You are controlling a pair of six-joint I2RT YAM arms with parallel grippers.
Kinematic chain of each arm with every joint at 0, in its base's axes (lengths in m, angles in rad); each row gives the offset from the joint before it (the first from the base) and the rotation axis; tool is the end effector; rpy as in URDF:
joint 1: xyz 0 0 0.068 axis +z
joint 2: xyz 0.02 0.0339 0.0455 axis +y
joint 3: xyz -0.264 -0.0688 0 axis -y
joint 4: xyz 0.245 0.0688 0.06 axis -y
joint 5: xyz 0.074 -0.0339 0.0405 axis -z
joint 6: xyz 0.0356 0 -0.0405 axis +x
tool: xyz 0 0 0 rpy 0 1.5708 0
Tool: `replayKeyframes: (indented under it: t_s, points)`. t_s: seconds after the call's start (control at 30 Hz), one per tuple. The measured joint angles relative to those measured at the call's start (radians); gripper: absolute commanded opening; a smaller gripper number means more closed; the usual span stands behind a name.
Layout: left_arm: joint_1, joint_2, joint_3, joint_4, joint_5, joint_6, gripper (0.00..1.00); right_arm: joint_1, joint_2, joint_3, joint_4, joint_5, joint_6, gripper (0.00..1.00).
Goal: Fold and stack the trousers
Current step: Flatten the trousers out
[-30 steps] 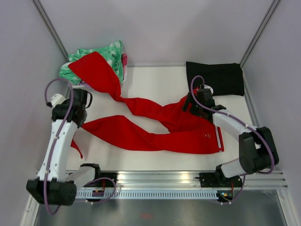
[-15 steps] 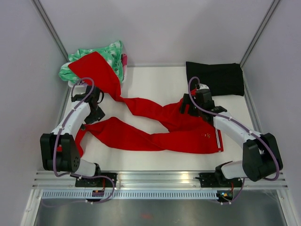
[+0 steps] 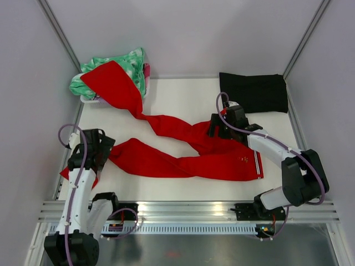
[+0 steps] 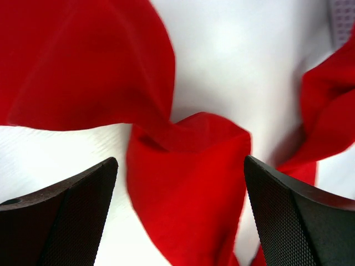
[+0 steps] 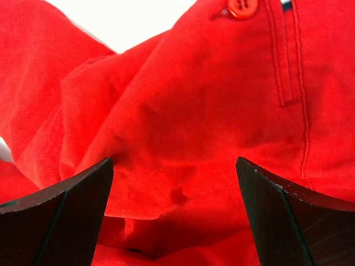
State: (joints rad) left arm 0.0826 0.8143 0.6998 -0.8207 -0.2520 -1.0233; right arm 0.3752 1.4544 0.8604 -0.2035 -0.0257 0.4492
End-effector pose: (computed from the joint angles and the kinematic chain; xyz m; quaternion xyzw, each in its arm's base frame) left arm 0.1522 0.0215 0.2498 -0.5284 0.7813 -0.0341 0.3304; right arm 0.2811 0.1117 0.2099 0.0294 0.9256 0.1620 0.3407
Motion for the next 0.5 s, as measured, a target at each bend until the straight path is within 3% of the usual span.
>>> replayKeyframes:
  t_s: [0.17, 0.4, 0.5]
  points:
    - [0.037, -0.027, 0.003, 0.043, 0.035, -0.105, 1.0, 0.001, 0.004, 0.018, 0.003, -0.018, -0.01, 0.98]
    - [0.053, -0.384, -0.238, 0.061, -0.01, -0.371, 0.95, 0.001, 0.045, 0.029, 0.013, -0.059, -0.011, 0.98]
    - [0.054, -0.425, -0.257, 0.041, -0.08, -0.436, 0.95, 0.001, 0.079, 0.046, 0.013, -0.08, -0.018, 0.98]
